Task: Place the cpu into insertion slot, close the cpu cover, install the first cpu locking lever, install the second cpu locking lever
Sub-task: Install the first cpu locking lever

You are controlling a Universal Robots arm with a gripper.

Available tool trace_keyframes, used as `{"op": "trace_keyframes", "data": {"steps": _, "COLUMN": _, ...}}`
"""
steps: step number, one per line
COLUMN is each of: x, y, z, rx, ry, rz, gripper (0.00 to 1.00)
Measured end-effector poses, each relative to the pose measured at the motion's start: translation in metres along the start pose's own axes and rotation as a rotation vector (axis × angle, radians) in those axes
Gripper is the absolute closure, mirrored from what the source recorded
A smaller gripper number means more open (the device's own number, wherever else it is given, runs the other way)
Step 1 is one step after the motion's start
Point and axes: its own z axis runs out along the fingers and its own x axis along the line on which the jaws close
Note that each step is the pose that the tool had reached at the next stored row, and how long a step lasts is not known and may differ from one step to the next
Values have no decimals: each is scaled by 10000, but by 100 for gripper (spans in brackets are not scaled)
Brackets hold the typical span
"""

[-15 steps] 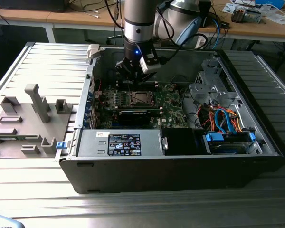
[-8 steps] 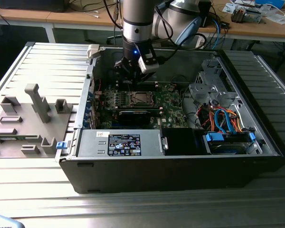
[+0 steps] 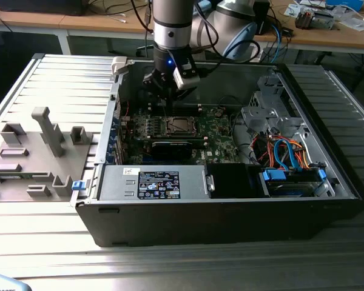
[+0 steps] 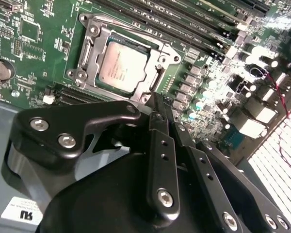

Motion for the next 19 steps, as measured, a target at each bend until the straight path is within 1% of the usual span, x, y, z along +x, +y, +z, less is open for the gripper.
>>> {"op": "trace_keyframes", "data": {"steps": 1, "x": 7, "y": 1, "z": -15, "rx": -1, "ry": -4, "rz": 0, "gripper": 89}}
{"op": "trace_keyframes", "data": {"steps": 3, "x": 38, "y": 0, "z": -23, "rx": -14, "ry": -6, "rz": 0, "gripper": 89}}
{"op": "trace_keyframes", "data": {"steps": 6, "x": 68, "y": -3, "z": -23, "rx": -29, "ry": -6, "rz": 0, "gripper": 89}}
{"op": "trace_keyframes", "data": {"steps": 10, "x": 86, "y": -5, "z": -24, "rx": -37, "ry": -6, "rz": 0, "gripper": 89}}
{"op": "trace_keyframes", "data": {"steps": 14, "x": 112, "y": -8, "z": -25, "rx": -62, "ry": -3, "rz": 0, "gripper": 89}}
{"op": "trace_keyframes", "data": {"steps": 19, "x": 168, "y": -14, "z": -25, "rx": -68, "ry": -2, "rz": 1, "gripper": 89}}
